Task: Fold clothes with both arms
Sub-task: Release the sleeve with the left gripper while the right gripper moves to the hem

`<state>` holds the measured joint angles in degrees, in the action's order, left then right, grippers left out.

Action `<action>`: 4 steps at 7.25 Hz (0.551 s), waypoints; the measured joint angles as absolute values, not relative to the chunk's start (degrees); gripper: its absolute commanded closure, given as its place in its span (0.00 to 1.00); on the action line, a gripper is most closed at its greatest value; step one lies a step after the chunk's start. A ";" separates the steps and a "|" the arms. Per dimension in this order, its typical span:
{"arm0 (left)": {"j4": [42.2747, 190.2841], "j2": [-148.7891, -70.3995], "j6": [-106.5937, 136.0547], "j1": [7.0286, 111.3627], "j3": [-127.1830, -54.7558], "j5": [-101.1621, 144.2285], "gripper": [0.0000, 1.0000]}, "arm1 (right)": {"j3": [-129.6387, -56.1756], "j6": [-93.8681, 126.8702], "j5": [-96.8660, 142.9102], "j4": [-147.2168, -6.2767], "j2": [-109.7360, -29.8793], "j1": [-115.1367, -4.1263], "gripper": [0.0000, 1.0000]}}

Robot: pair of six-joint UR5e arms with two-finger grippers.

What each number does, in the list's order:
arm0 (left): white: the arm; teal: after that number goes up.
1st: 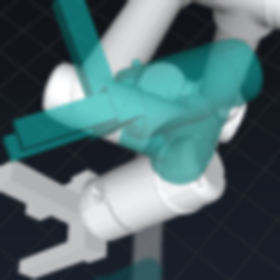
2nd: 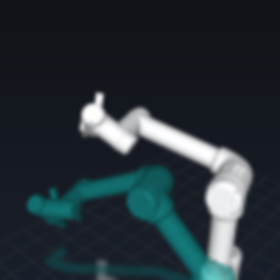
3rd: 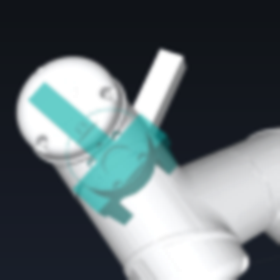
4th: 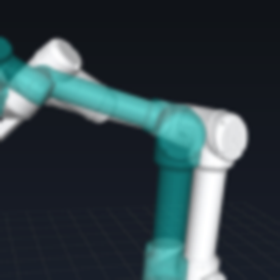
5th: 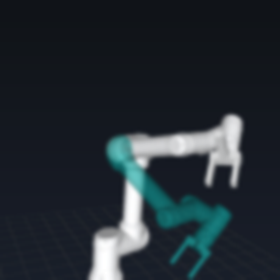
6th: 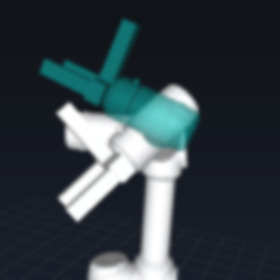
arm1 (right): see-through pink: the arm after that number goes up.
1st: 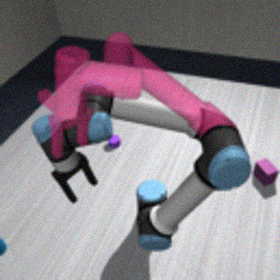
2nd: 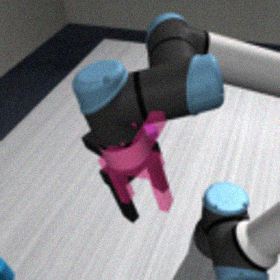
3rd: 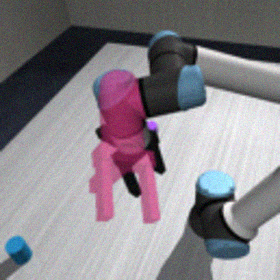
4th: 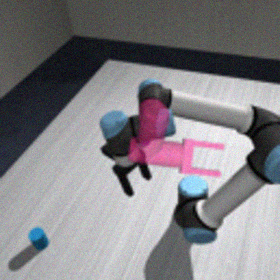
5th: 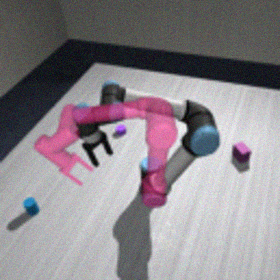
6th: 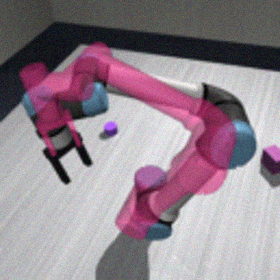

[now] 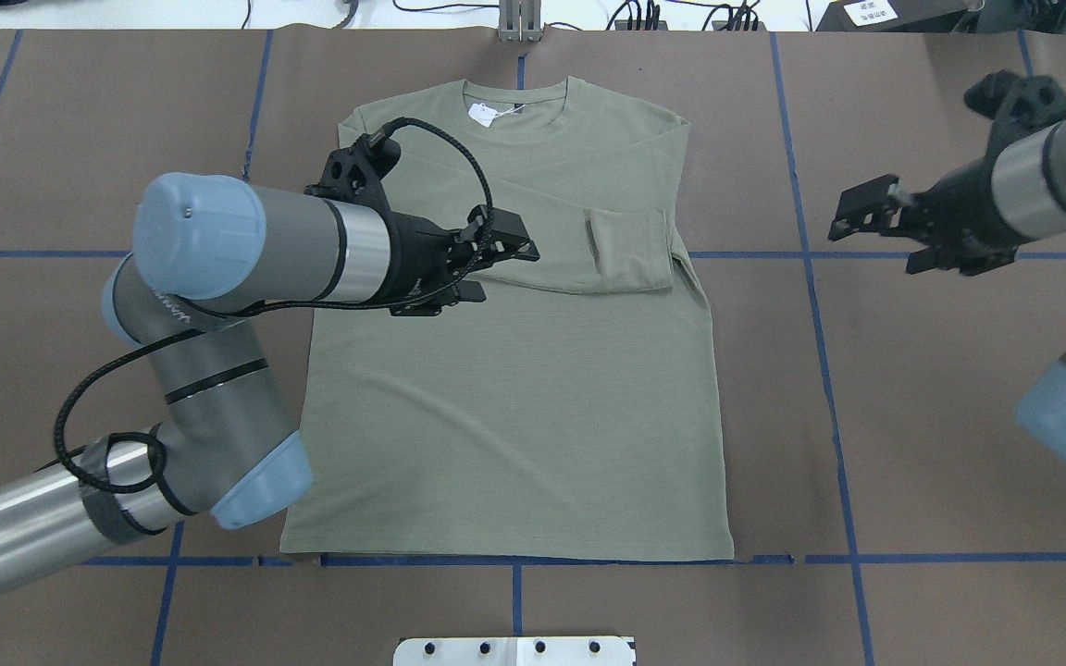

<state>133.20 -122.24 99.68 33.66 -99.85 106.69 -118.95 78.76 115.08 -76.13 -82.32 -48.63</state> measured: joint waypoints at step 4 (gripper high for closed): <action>132.72 -110.13 85.70 36.87 -106.76 114.48 0.19 | -123.66 108.92 86.83 -76.69 -83.63 -17.78 0.01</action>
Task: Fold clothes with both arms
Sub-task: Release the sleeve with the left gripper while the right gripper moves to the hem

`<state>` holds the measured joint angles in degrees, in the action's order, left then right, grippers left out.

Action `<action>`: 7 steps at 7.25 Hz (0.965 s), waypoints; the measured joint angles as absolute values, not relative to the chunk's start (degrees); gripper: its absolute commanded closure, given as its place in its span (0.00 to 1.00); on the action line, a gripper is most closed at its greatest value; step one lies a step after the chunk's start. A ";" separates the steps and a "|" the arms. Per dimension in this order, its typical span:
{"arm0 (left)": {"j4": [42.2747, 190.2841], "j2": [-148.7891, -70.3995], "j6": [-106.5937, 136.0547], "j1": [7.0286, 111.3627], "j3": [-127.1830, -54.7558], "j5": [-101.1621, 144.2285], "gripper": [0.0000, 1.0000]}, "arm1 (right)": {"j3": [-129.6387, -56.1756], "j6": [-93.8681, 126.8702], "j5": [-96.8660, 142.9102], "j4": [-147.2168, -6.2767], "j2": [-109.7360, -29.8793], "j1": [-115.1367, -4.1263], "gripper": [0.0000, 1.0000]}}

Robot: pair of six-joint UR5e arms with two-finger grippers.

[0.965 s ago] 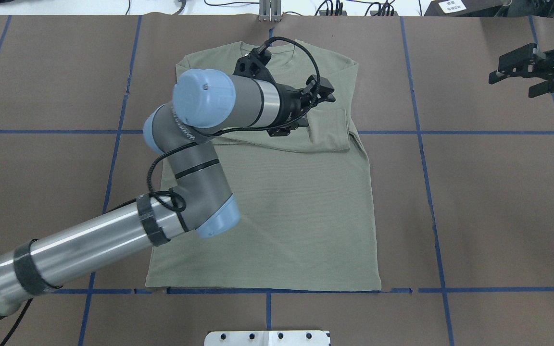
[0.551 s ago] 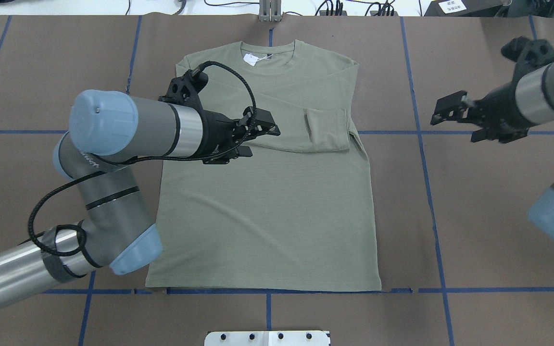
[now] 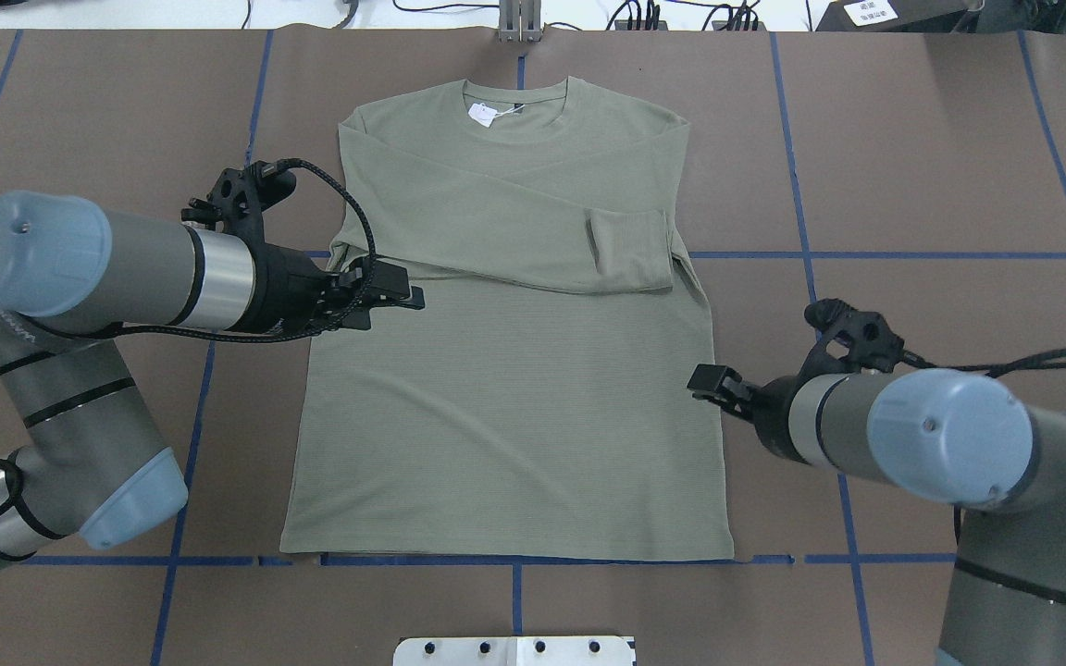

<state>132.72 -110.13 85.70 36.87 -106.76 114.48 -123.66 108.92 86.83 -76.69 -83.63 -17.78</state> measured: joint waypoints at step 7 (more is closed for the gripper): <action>132.91 -108.56 85.60 37.53 -107.35 116.82 0.16 | -120.18 126.07 73.81 -76.93 -87.51 -1.45 0.17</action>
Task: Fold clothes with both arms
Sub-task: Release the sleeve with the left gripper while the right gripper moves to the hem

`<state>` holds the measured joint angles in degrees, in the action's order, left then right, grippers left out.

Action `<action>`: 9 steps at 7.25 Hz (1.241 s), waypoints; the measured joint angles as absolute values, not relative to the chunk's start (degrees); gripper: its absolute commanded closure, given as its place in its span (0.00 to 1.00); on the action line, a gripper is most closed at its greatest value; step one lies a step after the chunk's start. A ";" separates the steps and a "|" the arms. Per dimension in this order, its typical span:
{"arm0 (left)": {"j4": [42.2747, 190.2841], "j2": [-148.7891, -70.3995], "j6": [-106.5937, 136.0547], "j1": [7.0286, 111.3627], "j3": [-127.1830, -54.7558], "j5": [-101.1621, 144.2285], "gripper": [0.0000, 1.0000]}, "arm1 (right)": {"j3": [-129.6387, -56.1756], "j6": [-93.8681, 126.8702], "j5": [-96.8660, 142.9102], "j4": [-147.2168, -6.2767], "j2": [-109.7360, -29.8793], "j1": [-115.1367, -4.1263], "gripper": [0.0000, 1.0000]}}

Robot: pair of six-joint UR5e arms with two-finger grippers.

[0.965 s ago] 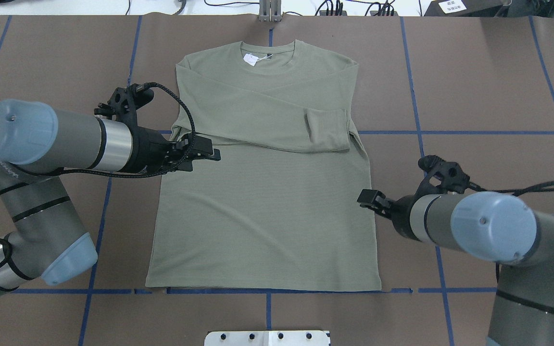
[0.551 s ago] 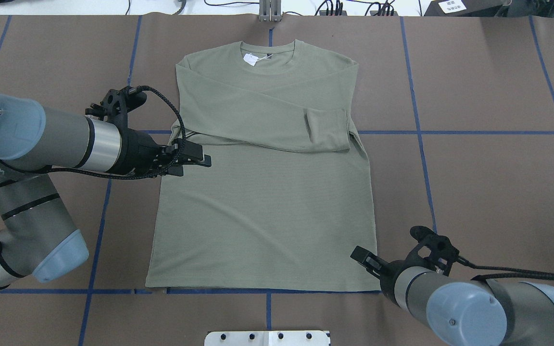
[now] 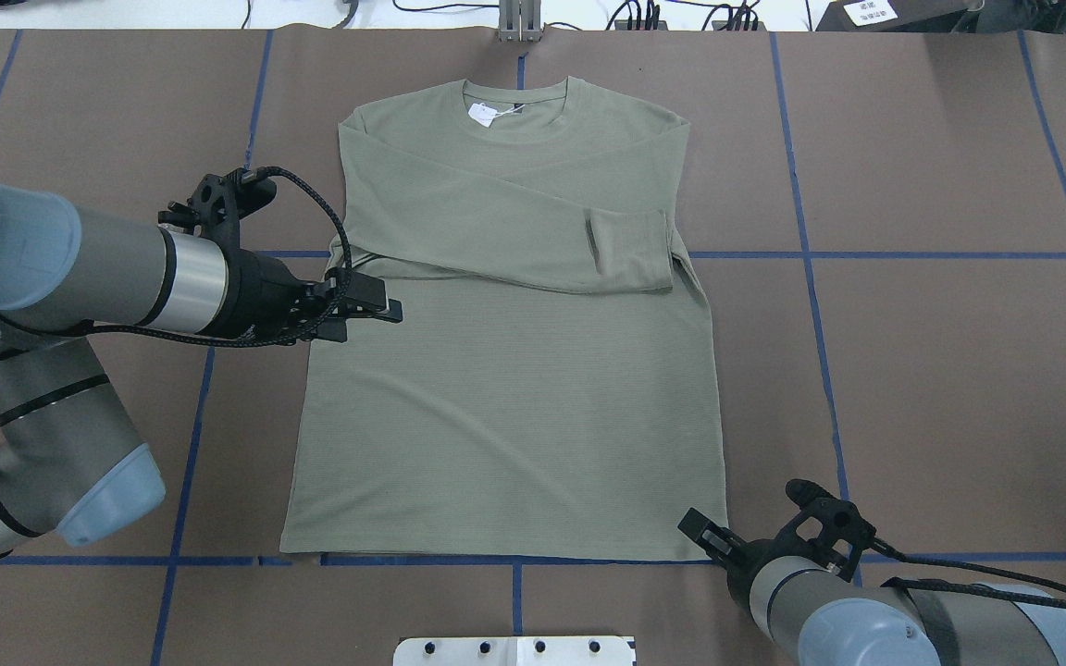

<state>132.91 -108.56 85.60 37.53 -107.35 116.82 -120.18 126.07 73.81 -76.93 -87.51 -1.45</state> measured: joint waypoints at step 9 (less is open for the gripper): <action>132.87 -108.28 86.11 37.53 -106.94 116.70 0.16 | -121.85 126.09 74.15 -76.93 -87.78 -1.76 1.00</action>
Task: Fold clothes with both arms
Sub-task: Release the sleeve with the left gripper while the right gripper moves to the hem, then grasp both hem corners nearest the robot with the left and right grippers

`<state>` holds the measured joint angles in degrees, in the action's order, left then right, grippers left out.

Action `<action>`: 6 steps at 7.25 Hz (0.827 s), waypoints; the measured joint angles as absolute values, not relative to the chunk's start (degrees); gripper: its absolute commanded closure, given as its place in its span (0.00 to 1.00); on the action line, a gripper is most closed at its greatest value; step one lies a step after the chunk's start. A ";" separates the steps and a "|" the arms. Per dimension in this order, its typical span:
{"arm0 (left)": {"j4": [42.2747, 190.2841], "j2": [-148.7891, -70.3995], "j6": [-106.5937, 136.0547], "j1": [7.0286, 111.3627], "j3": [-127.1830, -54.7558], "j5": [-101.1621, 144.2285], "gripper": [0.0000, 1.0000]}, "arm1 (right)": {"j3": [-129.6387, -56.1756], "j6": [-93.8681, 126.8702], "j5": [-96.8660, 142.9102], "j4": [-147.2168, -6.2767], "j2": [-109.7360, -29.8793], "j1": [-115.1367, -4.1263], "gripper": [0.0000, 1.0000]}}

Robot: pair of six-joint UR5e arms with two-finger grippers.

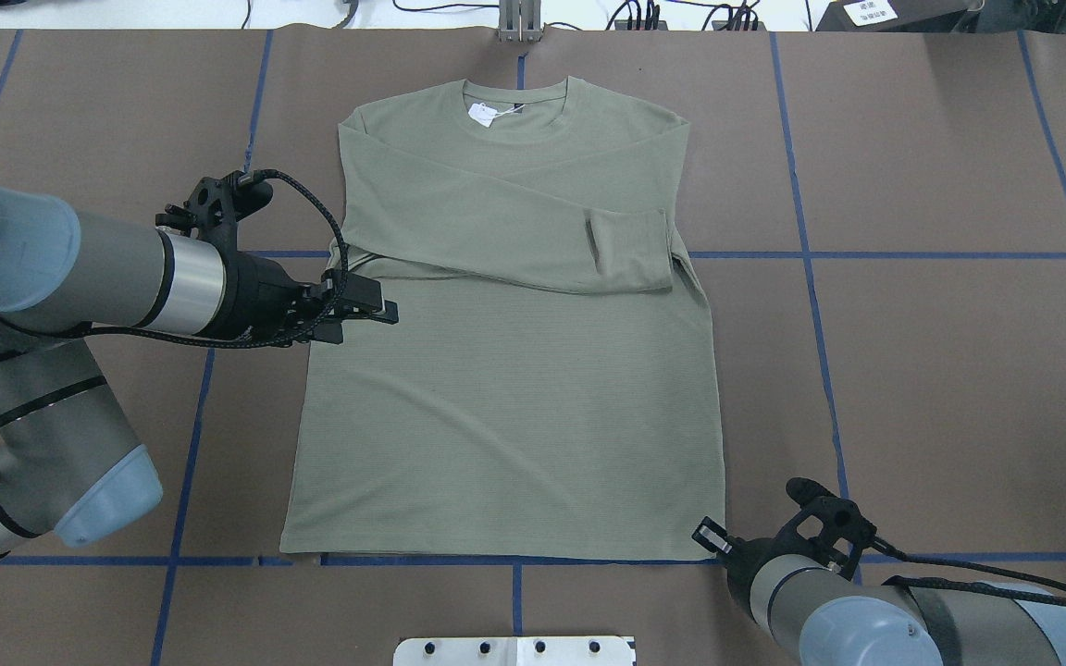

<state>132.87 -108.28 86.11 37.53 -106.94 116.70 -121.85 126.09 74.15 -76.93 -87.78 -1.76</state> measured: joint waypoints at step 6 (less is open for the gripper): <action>118.52 -95.04 98.36 21.57 -116.72 98.70 0.20 | -125.98 126.02 74.52 -76.99 -90.13 -1.93 1.00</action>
